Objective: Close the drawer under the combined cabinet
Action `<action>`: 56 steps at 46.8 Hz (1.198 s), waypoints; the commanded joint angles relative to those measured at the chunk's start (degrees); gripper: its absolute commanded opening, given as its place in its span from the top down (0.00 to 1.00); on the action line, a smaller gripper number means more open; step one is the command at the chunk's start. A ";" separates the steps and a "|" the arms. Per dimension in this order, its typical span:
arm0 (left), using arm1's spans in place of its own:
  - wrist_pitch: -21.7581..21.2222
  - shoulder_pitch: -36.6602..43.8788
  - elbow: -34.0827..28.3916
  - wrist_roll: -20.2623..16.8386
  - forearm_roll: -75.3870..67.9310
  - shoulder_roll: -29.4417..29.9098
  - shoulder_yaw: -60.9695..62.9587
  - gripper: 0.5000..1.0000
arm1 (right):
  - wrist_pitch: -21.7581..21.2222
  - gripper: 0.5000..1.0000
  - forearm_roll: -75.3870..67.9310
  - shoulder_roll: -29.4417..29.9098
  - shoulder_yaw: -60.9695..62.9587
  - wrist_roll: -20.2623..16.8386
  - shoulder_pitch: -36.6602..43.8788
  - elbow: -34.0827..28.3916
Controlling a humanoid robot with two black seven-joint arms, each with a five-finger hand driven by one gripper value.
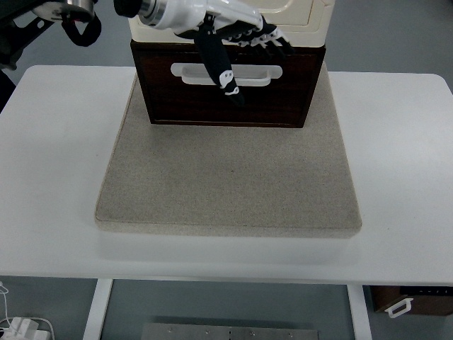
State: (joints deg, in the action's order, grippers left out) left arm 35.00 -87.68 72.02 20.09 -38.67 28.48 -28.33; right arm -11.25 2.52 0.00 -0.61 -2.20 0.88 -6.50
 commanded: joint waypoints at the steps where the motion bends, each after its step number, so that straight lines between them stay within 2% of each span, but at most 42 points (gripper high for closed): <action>1: 0.00 0.14 -0.48 0.03 0.87 0.70 -6.81 0.00 | 0.00 0.10 0.03 0.00 0.00 0.00 -0.01 0.00; 10: 0.00 0.23 -2.06 0.03 3.77 3.60 -19.38 0.00 | 0.00 0.10 0.03 0.00 0.00 0.00 -0.01 0.00; 19: 0.00 0.23 -6.98 -0.23 9.92 4.83 -30.19 0.00 | 0.00 0.10 0.03 0.00 0.00 0.00 -0.01 0.00; 29: 0.00 -0.03 -19.63 -3.92 10.72 4.74 -41.79 0.00 | 0.00 0.10 0.03 0.00 0.17 0.00 -0.01 0.00; 37: 0.00 -0.12 -28.07 -6.38 10.89 5.88 -43.74 0.00 | 0.00 0.10 -0.06 0.00 0.44 0.00 -0.01 0.00; 43: -8.00 0.93 -32.38 -7.26 10.72 6.06 -42.33 0.00 | 0.00 0.10 -0.06 0.00 0.17 0.00 -0.01 0.00; 51: -24.70 3.13 -38.35 -8.49 10.89 5.01 -39.70 0.00 | -0.09 0.10 -0.24 0.00 0.09 0.00 -0.09 -0.09; 56: -29.45 4.18 -43.45 -8.58 12.47 1.94 -38.90 0.00 | -0.09 0.10 -0.15 0.00 0.09 0.00 -0.27 -0.09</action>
State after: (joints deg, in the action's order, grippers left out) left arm 8.09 -84.22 31.52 11.52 -27.47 32.36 -67.53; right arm -11.33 2.30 0.00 -0.52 -2.20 0.68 -6.58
